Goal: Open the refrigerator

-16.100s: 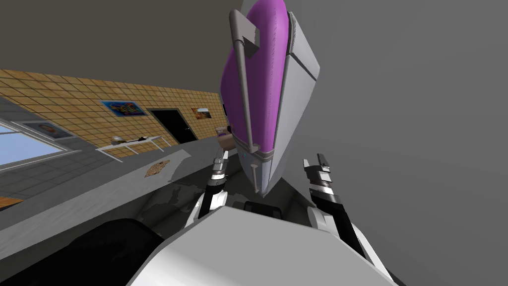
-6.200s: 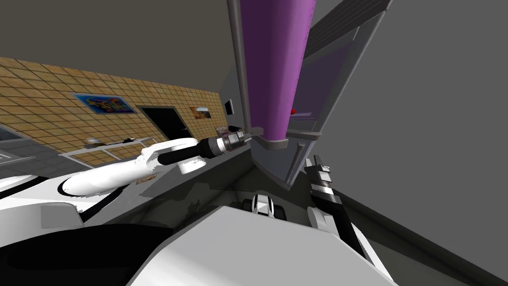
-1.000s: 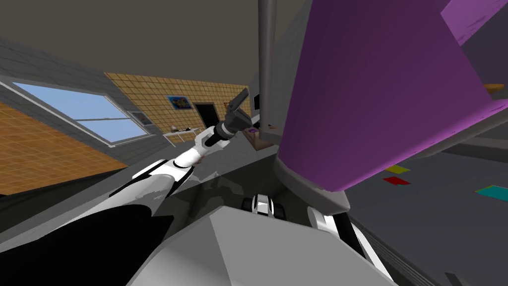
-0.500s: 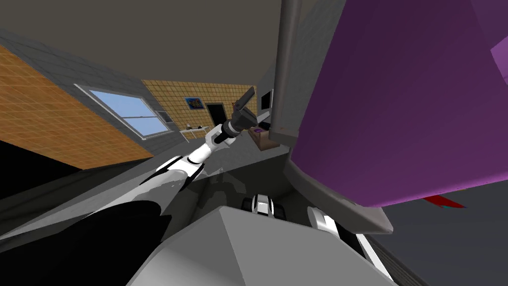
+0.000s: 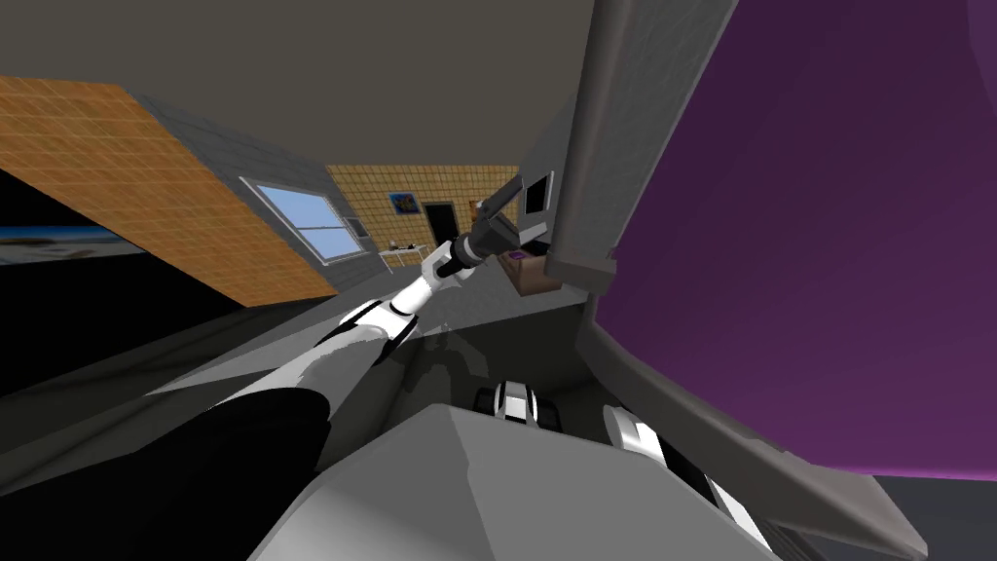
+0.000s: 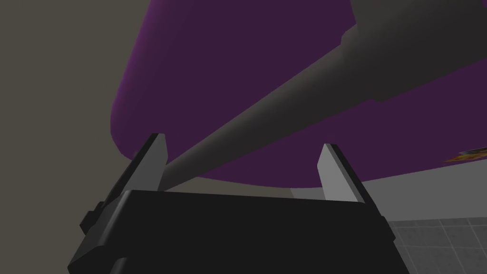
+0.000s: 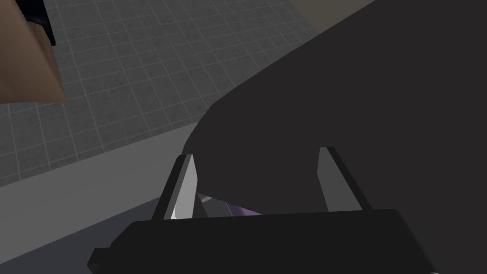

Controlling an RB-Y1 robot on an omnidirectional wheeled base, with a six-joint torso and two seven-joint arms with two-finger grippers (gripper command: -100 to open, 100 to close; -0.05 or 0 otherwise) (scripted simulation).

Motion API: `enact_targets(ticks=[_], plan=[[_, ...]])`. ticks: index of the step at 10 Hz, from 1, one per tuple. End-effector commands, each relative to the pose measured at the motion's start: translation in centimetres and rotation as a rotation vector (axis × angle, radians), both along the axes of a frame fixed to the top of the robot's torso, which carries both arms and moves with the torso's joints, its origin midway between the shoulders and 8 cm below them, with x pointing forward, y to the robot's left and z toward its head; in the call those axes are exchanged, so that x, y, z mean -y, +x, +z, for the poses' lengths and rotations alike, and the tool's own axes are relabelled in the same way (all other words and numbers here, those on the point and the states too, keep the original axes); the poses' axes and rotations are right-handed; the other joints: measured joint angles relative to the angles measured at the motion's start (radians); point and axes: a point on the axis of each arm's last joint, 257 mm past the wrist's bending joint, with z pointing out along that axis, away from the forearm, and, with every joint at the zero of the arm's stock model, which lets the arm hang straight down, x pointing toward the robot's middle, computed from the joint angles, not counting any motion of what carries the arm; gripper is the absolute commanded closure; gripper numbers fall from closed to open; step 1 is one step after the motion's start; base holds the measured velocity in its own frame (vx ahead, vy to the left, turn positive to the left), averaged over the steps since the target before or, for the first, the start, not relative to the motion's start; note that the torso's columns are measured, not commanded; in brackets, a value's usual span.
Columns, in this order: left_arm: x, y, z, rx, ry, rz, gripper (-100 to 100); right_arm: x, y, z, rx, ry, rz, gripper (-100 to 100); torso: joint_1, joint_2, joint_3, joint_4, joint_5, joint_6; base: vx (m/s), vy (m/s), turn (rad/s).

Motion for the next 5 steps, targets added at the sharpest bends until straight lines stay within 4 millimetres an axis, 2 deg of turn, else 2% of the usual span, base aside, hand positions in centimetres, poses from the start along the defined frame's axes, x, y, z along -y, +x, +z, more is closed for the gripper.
enact_targets(ticks=[1, 2, 3, 4, 5], plan=[[0.8, 0.9, 0.1, -0.005, -0.004, -0.02, -100, 0.0, 0.0, 0.0, 0.0, 0.0, 0.0, 0, 0.0, -0.001, -0.001, -0.001, 0.0, 0.0, 0.001, 0.004, -0.038], [3.1, -0.3, -1.4, -0.006, 0.065, -0.094, -100, 0.0, 0.0, 0.0, 0.0, 0.0, 0.0, 0, 0.001, -0.001, -0.001, -0.001, 0.0, 0.0, -0.017, -0.007, 0.333], [3.9, -0.9, -1.5, 0.006, 0.078, -0.118, -100, 0.0, 0.0, 0.0, 0.0, 0.0, 0.0, 0, 0.001, 0.0, 0.0, 0.0, 0.0, -0.002, -0.023, -0.014, 0.419], [4.7, -1.5, -1.5, 0.018, 0.098, -0.147, -100, 0.0, 0.0, 0.0, 0.0, 0.0, 0.0, 0, 0.001, 0.001, 0.0, 0.0, 0.0, -0.001, -0.013, -0.008, 0.238], [5.3, -1.7, -1.3, 0.028, 0.095, -0.172, -100, 0.0, 0.0, 0.0, 0.0, 0.0, 0.0, 0, 0.0, 0.0, 0.0, 0.0, 0.0, 0.0, -0.004, -0.002, 0.052]])
